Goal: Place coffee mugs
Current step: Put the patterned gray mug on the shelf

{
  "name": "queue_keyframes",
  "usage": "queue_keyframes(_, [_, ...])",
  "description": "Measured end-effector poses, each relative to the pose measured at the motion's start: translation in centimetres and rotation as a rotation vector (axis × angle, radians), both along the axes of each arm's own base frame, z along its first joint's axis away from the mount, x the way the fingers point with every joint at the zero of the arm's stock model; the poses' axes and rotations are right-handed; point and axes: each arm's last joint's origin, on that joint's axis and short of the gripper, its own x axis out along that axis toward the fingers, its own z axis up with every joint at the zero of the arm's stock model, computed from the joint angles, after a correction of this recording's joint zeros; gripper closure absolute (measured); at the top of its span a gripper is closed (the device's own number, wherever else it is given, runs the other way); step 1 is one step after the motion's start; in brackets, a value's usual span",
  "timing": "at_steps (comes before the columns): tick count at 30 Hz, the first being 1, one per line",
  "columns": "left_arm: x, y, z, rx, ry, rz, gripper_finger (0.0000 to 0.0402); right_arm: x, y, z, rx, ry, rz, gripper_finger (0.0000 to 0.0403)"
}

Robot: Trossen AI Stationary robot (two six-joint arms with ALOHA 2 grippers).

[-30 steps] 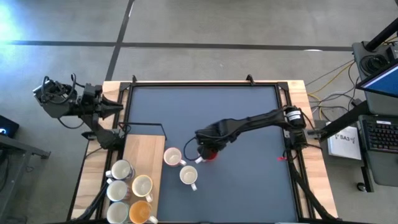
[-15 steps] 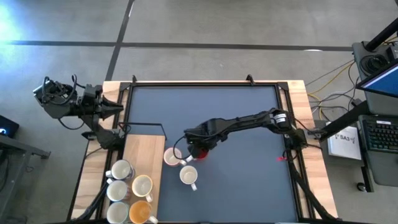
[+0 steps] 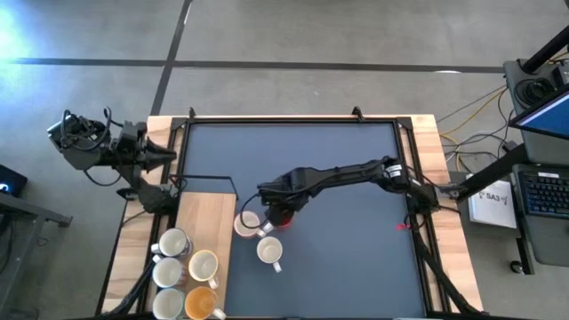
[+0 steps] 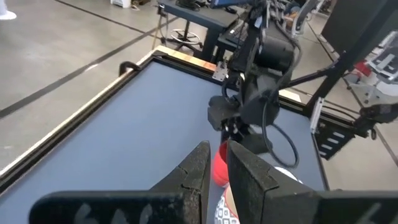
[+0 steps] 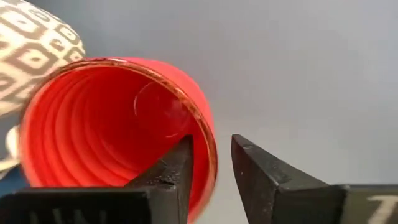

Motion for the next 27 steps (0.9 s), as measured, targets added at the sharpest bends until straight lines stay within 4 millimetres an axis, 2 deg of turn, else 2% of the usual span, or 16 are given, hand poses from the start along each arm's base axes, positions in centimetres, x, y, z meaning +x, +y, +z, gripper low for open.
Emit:
queue_keyframes(9, [0.0, 0.0, 0.0, -0.005, 0.005, -0.012, 0.0365, -1.2, 0.6, 2.8, -0.026, -0.043, 0.055, 0.0298])
queue_keyframes(14, [0.0, 0.0, 0.0, -0.005, 0.004, -0.012, 0.0365, -2.3, 1.6, 4.4, -0.129, -0.068, 0.230, 0.0309])
queue_keyframes(17, [0.0, 0.0, 0.0, -0.005, 0.004, -0.011, 0.0365, -2.9, 2.5, 4.6, -0.147, -0.064, 0.341, 0.0311])
queue_keyframes(23, [0.0, 0.0, 0.0, -0.006, 0.003, -0.012, 0.0365, -6.0, 2.5, 4.7, -0.176, -0.046, 0.355, 0.0312])
queue_keyframes(27, [-0.1, 0.1, 0.0, 0.021, 0.003, -0.016, 0.0365, -8.1, 1.9, 4.1, -0.200, -0.185, 0.331, 0.0312])
